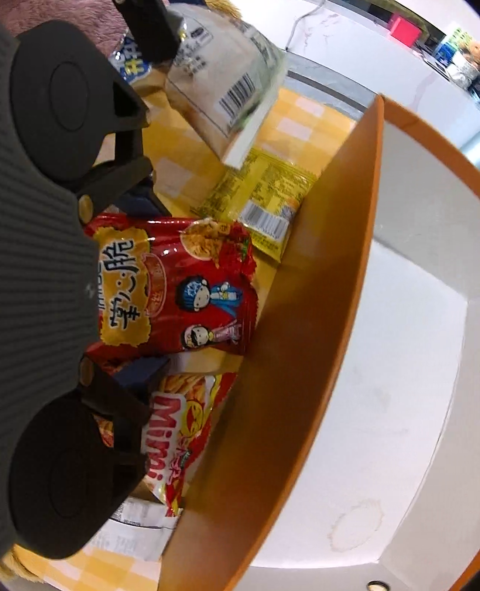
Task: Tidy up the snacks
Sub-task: 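Carry both bags over the orange box and lower them inside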
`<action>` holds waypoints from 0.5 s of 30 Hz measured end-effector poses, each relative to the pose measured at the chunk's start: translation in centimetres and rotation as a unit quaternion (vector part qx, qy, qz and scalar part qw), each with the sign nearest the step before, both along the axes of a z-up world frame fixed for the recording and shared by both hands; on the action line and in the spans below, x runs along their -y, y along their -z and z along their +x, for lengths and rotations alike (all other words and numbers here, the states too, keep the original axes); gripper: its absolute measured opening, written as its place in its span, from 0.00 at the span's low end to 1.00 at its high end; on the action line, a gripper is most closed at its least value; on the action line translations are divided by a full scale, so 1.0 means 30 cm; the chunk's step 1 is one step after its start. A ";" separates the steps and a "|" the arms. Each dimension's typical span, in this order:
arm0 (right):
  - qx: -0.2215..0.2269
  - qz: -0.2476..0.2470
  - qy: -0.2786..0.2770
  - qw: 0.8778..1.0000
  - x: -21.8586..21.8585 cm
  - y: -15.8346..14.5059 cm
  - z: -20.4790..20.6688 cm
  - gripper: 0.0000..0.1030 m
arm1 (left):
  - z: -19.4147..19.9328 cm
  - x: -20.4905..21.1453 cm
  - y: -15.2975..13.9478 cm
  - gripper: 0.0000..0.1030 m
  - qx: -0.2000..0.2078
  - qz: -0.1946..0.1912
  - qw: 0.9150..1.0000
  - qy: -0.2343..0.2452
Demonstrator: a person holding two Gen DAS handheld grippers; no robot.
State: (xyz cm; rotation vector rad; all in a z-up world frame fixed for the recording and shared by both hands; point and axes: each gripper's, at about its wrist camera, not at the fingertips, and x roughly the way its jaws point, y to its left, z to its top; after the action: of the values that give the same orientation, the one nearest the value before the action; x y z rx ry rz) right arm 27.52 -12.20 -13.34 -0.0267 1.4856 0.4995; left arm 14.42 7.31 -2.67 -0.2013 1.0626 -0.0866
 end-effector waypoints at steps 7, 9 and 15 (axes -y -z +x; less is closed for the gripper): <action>0.026 0.020 0.001 0.999 0.028 -0.062 -0.039 0.64 | -0.022 0.006 -0.031 0.43 0.016 -0.003 1.000 0.002; 0.040 0.027 0.006 0.999 0.047 -0.099 -0.064 0.64 | -0.037 0.006 -0.055 0.43 0.025 -0.007 1.000 0.002; 0.089 0.069 0.017 0.993 0.145 -0.273 -0.146 0.64 | -0.036 0.012 -0.168 0.42 0.069 -0.018 0.997 0.020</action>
State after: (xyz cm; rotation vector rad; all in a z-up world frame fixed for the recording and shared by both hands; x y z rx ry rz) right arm 23.16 -16.55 -5.14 0.0614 1.2720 0.5567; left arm 13.33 6.95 2.36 -0.2040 0.9287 -0.1539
